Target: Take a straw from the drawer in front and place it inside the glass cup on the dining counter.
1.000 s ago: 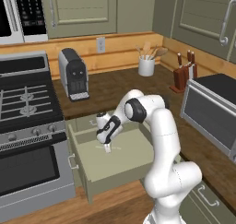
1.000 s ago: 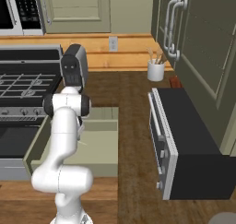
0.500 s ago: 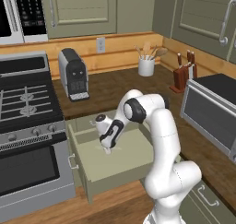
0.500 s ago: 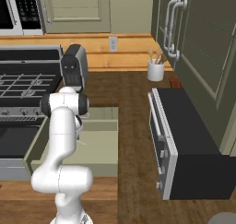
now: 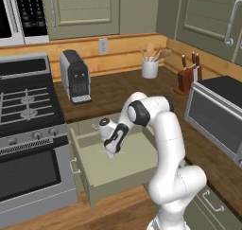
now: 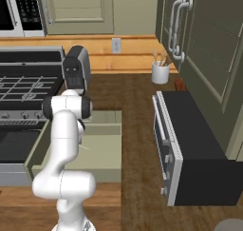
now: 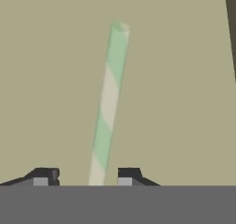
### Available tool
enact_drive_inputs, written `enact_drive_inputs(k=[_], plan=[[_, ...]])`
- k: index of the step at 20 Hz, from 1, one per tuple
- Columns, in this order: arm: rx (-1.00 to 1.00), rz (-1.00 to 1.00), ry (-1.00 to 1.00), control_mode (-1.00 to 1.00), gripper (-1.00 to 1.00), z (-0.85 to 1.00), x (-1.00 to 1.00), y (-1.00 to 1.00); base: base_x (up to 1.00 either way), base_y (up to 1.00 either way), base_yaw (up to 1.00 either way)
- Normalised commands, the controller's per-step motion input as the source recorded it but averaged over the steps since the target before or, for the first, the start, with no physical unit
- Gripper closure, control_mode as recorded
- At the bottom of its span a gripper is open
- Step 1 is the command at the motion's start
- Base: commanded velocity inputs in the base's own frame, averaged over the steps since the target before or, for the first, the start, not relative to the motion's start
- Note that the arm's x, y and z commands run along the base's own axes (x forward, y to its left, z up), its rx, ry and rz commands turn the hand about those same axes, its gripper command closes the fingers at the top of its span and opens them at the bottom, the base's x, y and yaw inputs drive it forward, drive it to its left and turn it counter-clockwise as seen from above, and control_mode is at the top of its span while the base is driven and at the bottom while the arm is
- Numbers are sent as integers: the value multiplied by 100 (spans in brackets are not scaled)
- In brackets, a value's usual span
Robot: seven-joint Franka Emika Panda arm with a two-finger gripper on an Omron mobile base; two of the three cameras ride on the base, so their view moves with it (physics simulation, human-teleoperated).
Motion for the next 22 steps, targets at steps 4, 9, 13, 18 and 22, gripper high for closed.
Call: enact_drive_inputs(k=[4, 9, 13, 18, 22], plan=[[1, 0, 14, -100, 100, -22, 9, 0, 0, 0, 0], [8, 0, 0, -100, 100, -24, 5, 0, 0, 0, 0], [11, 0, 0, -100, 100, -20, 34, 0, 0, 0, 0], [10, 0, 0, -100, 100, -15, 17, 0, 0, 0, 0], [2, -1, -1, -100, 100, 19, -10, 0, 0, 0, 0]])
